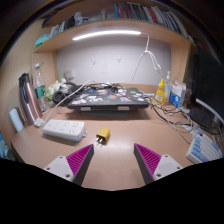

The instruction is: Unplug charger

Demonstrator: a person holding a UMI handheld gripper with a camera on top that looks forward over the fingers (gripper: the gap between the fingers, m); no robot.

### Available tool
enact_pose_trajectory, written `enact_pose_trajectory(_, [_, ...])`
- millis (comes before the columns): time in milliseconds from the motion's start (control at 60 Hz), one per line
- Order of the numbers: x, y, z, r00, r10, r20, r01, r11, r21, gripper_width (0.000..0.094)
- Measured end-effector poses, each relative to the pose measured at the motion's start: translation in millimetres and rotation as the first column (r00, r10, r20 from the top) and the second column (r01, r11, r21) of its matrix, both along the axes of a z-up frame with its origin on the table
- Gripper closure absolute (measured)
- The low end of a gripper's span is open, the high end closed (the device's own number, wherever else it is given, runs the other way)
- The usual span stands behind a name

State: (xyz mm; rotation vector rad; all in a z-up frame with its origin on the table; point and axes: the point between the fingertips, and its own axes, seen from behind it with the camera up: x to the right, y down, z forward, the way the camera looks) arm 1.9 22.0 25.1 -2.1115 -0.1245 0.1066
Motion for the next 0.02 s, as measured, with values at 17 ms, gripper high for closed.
enact_pose_trajectory(17, [5.1,-3.2,0.0,1.000,-0.002,0.001,0.002,1.000,-0.002,0.0051])
